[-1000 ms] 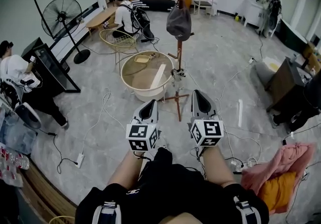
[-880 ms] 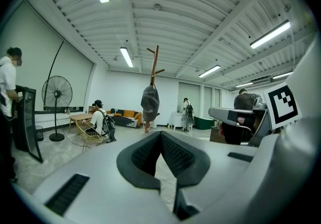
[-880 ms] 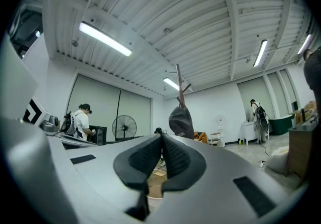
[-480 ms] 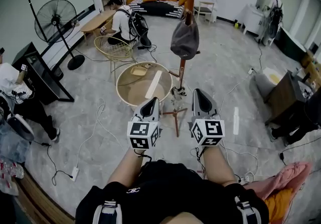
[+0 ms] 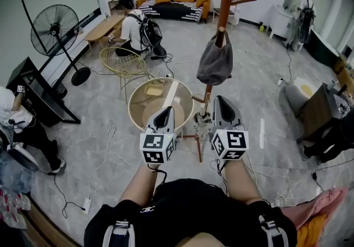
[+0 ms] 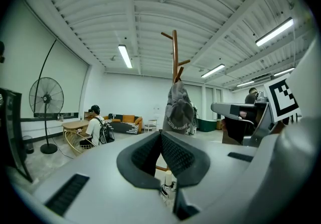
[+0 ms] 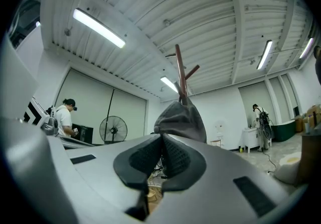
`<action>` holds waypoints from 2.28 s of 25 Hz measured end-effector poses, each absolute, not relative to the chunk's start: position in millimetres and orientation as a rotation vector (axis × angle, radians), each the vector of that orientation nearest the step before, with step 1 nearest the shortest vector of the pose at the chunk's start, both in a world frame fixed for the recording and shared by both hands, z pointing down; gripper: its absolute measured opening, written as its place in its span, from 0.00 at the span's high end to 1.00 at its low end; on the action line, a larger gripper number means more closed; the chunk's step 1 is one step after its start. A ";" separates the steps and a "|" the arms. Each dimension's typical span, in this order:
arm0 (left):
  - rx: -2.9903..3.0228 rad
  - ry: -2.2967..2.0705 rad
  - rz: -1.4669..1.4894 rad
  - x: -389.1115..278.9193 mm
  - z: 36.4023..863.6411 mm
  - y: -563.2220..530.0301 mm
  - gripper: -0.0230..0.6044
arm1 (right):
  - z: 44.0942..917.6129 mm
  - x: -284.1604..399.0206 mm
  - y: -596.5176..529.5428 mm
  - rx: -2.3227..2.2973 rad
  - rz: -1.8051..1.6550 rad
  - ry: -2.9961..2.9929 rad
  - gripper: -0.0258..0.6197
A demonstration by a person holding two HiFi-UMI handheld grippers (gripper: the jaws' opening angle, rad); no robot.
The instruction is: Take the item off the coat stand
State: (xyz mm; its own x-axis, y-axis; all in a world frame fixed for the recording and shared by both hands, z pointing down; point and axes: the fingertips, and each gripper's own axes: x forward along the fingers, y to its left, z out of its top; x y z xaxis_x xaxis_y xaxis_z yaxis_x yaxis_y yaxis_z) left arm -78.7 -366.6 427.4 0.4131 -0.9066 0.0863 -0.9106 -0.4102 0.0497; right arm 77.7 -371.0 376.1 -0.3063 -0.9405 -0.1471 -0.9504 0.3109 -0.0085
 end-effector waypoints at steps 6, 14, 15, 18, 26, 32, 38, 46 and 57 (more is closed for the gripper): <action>2.543 -1.597 0.087 -75.4 443.2 -420.1 0.94 | 387.2 86.7 -419.7 -1.835 0.098 2.428 0.93; 2.534 -1.580 0.102 -70.9 455.8 -455.8 0.93 | 352.7 96.0 -458.0 -1.695 0.104 2.324 0.41; 2.533 -1.582 0.096 -71.2 454.8 -460.7 0.94 | 349.6 94.4 -465.0 -1.699 0.118 2.337 0.38; 2.532 -1.589 0.092 -70.0 450.5 -471.9 0.93 | 339.0 89.6 -483.1 -1.703 0.150 2.376 0.30; 2.498 -1.630 0.103 -83.3 454.6 -482.4 0.93 | 323.3 89.5 -526.7 -1.737 0.091 2.410 0.18; 2.478 -1.653 0.104 -89.9 454.3 -482.6 0.93 | 326.5 88.6 -559.3 -1.790 0.018 2.457 0.18; 2.461 -1.668 0.111 -94.9 459.7 -482.8 0.93 | 332.6 94.3 -579.8 -1.827 -0.017 2.464 0.24; 2.451 -1.689 0.117 -105.1 457.4 -478.6 0.94 | 338.4 99.6 -582.9 -1.901 -0.051 2.438 0.81; 2.445 -1.706 0.125 -109.4 459.7 -468.4 0.93 | 319.4 76.9 -557.6 -1.783 0.065 2.496 0.88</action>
